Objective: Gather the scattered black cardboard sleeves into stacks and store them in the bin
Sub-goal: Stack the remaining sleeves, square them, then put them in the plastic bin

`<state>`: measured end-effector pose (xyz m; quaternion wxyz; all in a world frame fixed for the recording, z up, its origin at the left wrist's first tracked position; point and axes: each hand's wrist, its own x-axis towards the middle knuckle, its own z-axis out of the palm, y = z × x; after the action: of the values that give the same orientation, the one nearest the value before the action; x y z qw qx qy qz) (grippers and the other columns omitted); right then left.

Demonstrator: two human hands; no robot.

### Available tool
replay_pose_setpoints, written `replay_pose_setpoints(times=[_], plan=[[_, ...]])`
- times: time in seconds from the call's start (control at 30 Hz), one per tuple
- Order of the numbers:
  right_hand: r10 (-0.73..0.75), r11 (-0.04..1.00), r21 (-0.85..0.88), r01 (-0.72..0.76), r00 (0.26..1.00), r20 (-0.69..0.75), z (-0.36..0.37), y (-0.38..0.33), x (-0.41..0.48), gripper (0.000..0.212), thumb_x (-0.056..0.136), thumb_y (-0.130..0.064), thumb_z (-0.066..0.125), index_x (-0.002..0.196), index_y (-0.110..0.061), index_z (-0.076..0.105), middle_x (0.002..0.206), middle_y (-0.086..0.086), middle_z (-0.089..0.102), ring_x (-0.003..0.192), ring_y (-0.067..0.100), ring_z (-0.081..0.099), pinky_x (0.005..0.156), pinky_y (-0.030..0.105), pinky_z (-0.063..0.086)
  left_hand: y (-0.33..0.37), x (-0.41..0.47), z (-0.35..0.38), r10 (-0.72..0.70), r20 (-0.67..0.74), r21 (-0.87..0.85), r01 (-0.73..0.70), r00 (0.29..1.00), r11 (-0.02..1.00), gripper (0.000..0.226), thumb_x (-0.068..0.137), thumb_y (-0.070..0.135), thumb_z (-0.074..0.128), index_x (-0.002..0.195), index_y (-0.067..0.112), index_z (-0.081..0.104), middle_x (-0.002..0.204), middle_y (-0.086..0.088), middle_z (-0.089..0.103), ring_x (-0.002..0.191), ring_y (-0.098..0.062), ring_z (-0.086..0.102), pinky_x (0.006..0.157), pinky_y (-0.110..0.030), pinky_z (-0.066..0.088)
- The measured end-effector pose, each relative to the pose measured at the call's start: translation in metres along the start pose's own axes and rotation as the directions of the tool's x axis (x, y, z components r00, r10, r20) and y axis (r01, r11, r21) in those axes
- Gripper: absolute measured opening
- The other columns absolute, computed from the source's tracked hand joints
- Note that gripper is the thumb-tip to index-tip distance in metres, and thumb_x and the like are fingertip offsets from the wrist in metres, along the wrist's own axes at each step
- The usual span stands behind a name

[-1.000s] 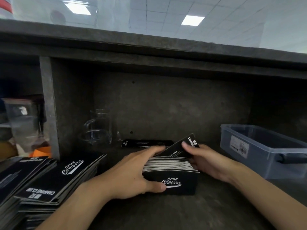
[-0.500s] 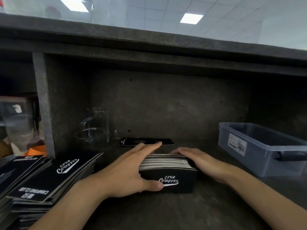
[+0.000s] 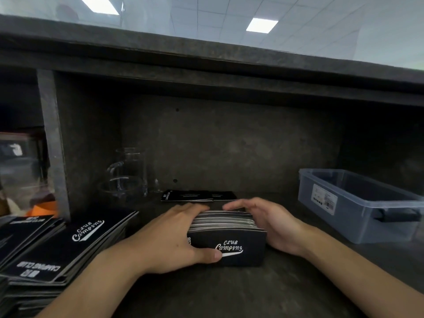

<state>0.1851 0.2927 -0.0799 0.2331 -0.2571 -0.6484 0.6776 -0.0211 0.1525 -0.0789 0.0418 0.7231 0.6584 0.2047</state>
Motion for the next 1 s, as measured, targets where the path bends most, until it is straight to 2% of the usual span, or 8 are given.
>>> replay_pose_setpoints(times=[0.1,0.27,0.47,0.6,0.67,0.73,0.83,1.0], plan=[[-0.001,0.990,-0.139,-0.003,1.000,-0.028,-0.002,-0.003,-0.003,0.034,0.104,-0.020,0.046,0.124,-0.005,0.069,0.121,0.014,0.074,0.106,0.018,0.072,0.082,0.025,0.056,0.001,-0.001,0.000,0.003,-0.011,0.002,-0.003,1.000,1.000,0.083,0.073,0.071,0.074,0.143,0.045,0.037,0.134,0.031,0.044,0.126,0.005,0.042,0.109,-0.021,0.036],[-0.153,0.912,-0.391,0.122,0.987,-0.047,-0.020,-0.012,-0.008,0.022,0.097,-0.015,0.064,0.114,-0.011,0.077,0.114,0.008,0.077,0.111,0.022,0.071,0.089,0.029,0.055,-0.002,0.000,-0.001,0.013,-0.002,-0.044,-0.013,1.000,0.999,0.079,0.066,0.076,0.072,0.133,0.047,0.044,0.127,0.031,0.053,0.118,0.007,0.051,0.105,-0.029,0.046],[-0.218,0.869,-0.466,0.168,0.974,-0.055,-0.022,-0.016,-0.010,0.020,0.094,-0.021,0.069,0.109,-0.013,0.079,0.106,0.003,0.079,0.099,0.017,0.075,0.079,0.027,0.058,0.000,-0.001,-0.004,0.016,0.019,-0.068,-0.015,1.000,0.998,0.082,0.063,0.078,0.072,0.134,0.046,0.046,0.127,0.031,0.056,0.116,0.008,0.055,0.103,-0.029,0.049],[-0.448,0.721,-0.664,0.199,0.864,-0.227,-0.036,-0.019,-0.006,0.010,0.096,-0.020,0.068,0.096,-0.020,0.078,0.091,-0.003,0.079,0.083,0.007,0.072,0.067,0.020,0.056,0.001,-0.003,-0.006,0.010,0.024,-0.044,-0.009,1.000,0.999,0.096,0.065,0.078,0.073,0.147,0.048,0.033,0.138,0.032,0.049,0.125,0.005,0.051,0.109,-0.027,0.044],[-0.495,0.743,-0.649,0.164,0.787,-0.368,-0.047,-0.016,-0.002,0.010,0.098,-0.016,0.066,0.094,-0.021,0.074,0.083,-0.003,0.076,0.073,0.005,0.067,0.057,0.017,0.049,0.002,-0.004,-0.006,-0.002,0.035,-0.034,0.003,0.999,0.999,0.104,0.068,0.075,0.075,0.152,0.050,0.019,0.147,0.032,0.039,0.132,0.003,0.044,0.113,-0.024,0.038],[-0.345,0.871,-0.485,0.079,0.800,-0.491,-0.051,-0.012,0.002,0.008,0.100,-0.012,0.062,0.101,-0.016,0.070,0.085,0.004,0.071,0.065,0.011,0.060,0.049,0.021,0.044,0.003,-0.006,-0.006,0.005,0.032,-0.034,-0.004,0.999,0.999,0.111,0.069,0.076,0.074,0.154,0.050,0.009,0.153,0.032,0.026,0.137,0.002,0.038,0.116,-0.024,0.033],[0.001,0.955,-0.266,-0.131,0.899,-0.438,-0.041,-0.004,0.002,0.012,0.102,-0.010,0.056,0.100,-0.007,0.068,0.076,0.007,0.057,0.048,0.009,0.045,0.039,0.020,0.034,0.003,-0.007,-0.007,0.017,0.053,-0.049,-0.014,0.998,0.999,0.116,0.069,0.076,0.073,0.154,0.054,-0.003,0.155,0.037,0.009,0.140,0.000,0.034,0.118,-0.027,0.032],[-0.001,0.914,-0.375,-0.156,0.922,-0.387,-0.006,0.001,0.001,0.025,0.100,-0.030,0.053,0.082,-0.015,0.061,0.062,0.003,0.043,0.043,0.012,0.034,0.039,0.020,0.023,0.005,-0.010,-0.008,0.060,0.077,-0.059,-0.055,0.995,0.997,0.106,0.076,0.073,0.070,0.154,0.057,0.000,0.153,0.040,0.010,0.141,0.006,0.028,0.119,-0.026,0.030]])
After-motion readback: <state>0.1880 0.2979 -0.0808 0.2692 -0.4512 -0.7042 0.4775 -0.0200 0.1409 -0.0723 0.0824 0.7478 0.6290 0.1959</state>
